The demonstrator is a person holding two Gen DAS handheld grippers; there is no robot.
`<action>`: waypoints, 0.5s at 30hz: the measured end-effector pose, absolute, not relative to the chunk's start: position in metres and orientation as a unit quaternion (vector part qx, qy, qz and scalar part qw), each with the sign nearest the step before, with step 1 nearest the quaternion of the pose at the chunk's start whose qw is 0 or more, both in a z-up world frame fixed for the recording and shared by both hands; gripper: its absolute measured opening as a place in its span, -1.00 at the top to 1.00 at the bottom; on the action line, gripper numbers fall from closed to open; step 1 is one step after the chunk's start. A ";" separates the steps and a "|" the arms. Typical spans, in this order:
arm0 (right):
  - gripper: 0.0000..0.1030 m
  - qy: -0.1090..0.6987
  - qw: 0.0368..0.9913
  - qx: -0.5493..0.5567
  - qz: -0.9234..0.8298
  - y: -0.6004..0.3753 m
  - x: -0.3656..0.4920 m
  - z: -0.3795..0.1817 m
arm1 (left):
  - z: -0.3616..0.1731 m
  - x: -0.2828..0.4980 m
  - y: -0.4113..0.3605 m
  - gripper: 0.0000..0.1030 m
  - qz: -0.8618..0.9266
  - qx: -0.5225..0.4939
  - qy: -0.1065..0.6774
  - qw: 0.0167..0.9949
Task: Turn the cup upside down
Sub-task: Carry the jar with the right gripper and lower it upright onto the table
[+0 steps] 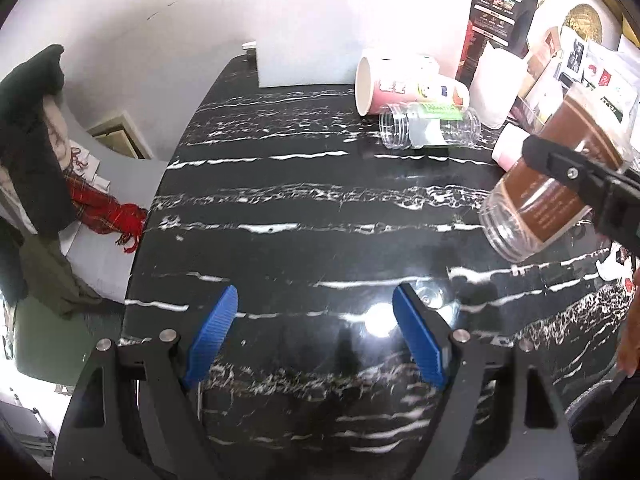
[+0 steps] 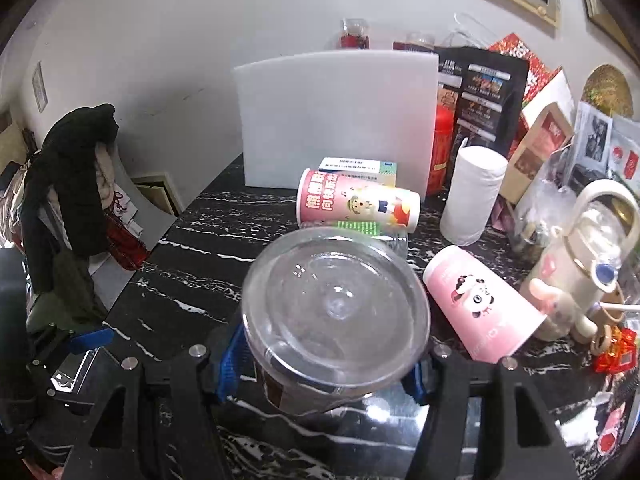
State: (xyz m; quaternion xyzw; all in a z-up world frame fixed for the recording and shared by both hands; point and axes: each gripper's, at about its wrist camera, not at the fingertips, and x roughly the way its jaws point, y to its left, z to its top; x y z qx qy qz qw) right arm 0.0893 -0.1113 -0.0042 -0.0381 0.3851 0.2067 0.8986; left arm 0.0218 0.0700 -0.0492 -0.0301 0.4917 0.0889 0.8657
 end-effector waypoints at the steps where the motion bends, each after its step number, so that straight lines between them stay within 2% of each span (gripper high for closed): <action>1: -0.24 0.386 0.898 -0.038 0.208 -0.111 0.093 -0.008 | -0.051 0.026 0.069 -0.54 0.089 -0.030 0.492 0.865; 15: -0.24 0.368 0.907 -0.074 0.191 -0.096 0.139 -0.052 | -0.080 0.076 0.076 -0.54 0.081 -0.041 0.510 0.855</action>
